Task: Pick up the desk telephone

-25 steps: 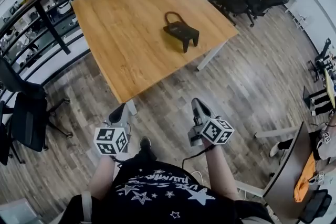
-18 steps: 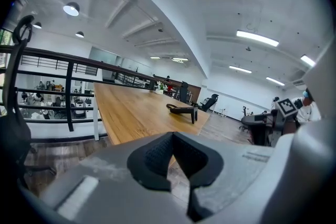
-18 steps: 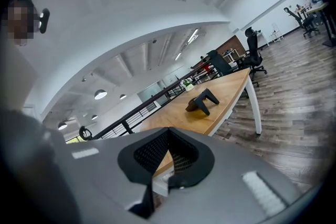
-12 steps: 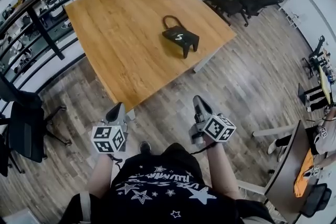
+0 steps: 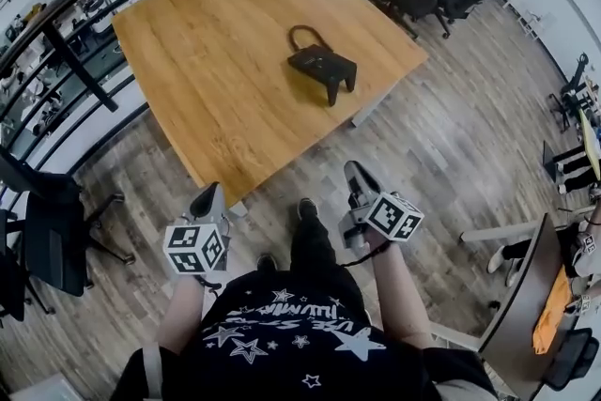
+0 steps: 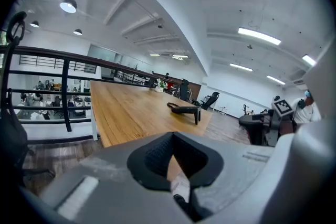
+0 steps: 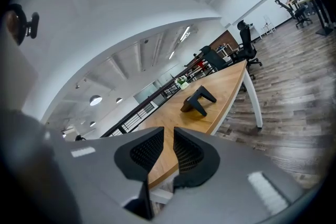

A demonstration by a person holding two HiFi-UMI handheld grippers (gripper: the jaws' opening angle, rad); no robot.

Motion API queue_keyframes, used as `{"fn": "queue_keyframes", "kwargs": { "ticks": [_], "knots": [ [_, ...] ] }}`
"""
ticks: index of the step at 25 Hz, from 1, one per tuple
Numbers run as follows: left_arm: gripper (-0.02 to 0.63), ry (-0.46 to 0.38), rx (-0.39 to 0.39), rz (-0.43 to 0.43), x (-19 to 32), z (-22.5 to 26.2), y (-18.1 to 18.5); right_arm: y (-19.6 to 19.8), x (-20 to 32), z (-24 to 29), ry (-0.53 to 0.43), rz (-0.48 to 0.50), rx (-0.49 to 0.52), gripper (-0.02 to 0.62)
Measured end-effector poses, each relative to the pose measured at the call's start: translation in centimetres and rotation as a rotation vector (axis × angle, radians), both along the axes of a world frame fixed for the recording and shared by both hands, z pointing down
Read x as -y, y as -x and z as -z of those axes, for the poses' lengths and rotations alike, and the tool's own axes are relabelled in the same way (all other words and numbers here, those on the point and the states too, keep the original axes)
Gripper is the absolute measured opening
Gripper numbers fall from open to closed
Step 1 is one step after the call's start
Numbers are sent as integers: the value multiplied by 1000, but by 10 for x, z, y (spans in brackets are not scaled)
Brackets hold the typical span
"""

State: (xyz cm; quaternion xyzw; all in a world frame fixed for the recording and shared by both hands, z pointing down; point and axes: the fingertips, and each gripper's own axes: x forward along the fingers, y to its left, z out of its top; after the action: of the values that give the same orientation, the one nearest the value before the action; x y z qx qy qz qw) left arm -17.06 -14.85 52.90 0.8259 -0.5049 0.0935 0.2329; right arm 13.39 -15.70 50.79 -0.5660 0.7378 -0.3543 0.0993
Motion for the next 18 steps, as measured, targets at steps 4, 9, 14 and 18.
{"fn": "queue_keyframes", "kwargs": {
  "ticks": [4,9,14,18],
  "knots": [
    [2,1,7,21,21,3,-7,3,34,1,9,28,108,187],
    [2,8,16,38,51,2,-22,-8,74,-7,52,34,216,256],
    [2,18,18,60,83,-1,-40,-27,123,-10,82,43,263,256],
    [2,20,17,95,106,-1,-52,-28,159,-15,102,100,268,256]
  ]
}}
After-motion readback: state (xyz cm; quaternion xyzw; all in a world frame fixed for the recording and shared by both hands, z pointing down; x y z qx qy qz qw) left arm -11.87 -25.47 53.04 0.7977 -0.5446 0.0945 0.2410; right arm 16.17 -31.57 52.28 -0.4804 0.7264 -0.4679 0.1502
